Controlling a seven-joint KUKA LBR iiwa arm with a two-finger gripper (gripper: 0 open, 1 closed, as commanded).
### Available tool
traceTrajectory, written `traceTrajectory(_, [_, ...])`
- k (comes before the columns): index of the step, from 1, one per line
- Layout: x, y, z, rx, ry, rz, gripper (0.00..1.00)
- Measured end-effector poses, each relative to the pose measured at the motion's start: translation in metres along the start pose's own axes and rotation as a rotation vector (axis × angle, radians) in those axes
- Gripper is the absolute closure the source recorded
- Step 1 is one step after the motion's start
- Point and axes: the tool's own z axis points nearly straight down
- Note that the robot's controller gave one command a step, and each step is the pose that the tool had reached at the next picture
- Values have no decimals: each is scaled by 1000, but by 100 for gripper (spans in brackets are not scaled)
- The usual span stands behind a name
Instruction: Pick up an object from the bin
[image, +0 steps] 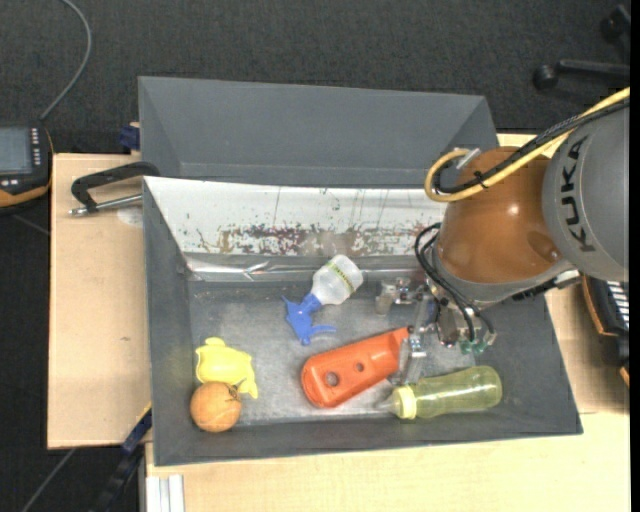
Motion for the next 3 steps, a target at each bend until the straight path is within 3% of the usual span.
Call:
traceTrajectory(1, [-1, 0, -4, 0, -8, 0, 0])
traceTrajectory(2, [-1, 3, 27, 0, -10, -86, 0])
traceTrajectory(3, [-2, 32, 61, 0, -11, -255, 100])
